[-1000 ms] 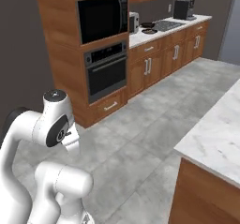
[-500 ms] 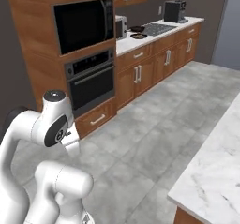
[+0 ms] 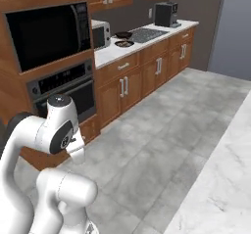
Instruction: Place the cold items (eggplant and broccoli) from the fridge in one tupperware on the dining counter. Place the warm items (kebab skewer and hot dog) in the stove area in another tupperware.
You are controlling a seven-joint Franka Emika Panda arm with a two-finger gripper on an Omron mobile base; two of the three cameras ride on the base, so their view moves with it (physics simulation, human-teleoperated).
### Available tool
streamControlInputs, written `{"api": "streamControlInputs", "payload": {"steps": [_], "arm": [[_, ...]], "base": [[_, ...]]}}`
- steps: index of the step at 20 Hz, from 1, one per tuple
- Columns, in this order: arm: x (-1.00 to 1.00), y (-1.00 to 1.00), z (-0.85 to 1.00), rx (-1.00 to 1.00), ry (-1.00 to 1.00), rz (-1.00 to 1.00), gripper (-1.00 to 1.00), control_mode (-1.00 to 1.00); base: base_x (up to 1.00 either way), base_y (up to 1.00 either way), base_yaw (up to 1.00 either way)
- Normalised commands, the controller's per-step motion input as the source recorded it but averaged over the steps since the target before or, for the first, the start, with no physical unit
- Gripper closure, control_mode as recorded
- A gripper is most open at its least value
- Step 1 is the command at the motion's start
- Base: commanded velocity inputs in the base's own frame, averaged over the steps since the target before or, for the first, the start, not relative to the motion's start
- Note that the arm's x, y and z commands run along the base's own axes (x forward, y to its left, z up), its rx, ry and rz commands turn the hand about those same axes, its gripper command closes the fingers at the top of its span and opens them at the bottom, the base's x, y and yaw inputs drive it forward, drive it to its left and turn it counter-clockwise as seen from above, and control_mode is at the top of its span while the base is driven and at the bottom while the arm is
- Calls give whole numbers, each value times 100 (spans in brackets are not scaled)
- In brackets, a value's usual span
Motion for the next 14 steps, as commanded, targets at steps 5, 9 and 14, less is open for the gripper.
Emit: {"api": "streamControlInputs", "payload": {"steps": [5, 9, 14], "arm": [[0, 0, 0, 0, 0, 0, -100, 100], [0, 0, 0, 0, 0, 0, -100, 100], [0, 0, 0, 0, 0, 0, -100, 100]], "base": [[100, 57, -40], [100, 82, -50], [100, 61, -35]]}}
